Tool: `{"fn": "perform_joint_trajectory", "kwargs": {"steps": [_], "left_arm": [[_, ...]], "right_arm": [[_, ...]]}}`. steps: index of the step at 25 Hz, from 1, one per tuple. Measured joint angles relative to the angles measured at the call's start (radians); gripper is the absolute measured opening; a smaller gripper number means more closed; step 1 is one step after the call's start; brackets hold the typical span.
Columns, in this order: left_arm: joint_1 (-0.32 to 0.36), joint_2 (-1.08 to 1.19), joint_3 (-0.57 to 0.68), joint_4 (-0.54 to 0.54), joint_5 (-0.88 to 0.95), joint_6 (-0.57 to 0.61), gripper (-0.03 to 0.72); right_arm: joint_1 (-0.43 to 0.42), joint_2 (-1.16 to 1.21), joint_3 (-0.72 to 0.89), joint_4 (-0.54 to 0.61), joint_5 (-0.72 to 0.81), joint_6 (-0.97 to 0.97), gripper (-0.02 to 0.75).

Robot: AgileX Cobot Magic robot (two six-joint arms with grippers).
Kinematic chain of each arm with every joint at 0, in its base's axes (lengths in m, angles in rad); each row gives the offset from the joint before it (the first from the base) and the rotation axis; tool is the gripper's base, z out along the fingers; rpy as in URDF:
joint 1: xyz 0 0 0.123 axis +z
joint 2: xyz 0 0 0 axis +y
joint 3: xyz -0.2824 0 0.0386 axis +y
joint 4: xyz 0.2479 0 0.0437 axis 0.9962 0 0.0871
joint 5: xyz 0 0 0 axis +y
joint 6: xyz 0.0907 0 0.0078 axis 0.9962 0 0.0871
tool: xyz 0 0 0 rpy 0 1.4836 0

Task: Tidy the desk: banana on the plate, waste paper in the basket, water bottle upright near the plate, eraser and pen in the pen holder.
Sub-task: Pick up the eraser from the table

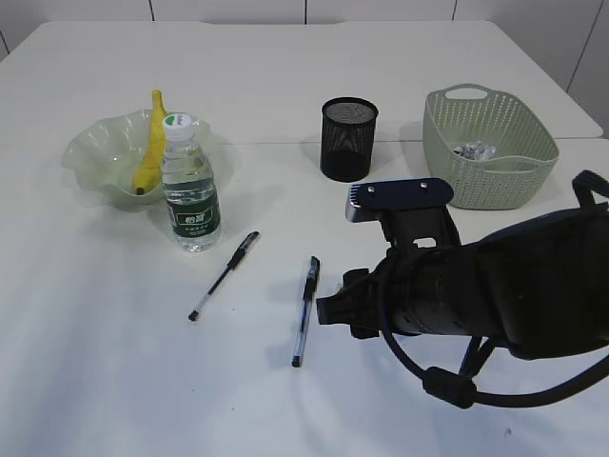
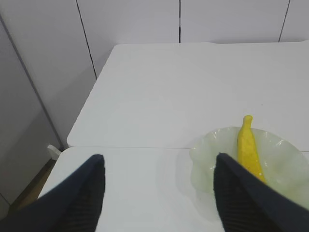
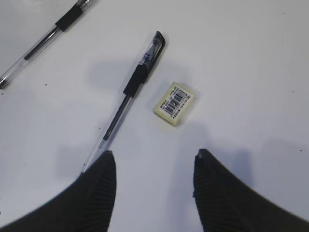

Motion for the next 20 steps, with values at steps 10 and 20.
{"fn": "perform_joint_trajectory", "kwargs": {"steps": [10, 20], "left_arm": [[0.000, 0.000, 0.000, 0.000, 0.000, 0.000, 0.496], [0.000, 0.000, 0.000, 0.000, 0.000, 0.000, 0.496]], "right_arm": [[0.000, 0.000, 0.000, 0.000, 0.002, 0.000, 0.389], [0.000, 0.000, 0.000, 0.000, 0.002, 0.000, 0.389]]}}
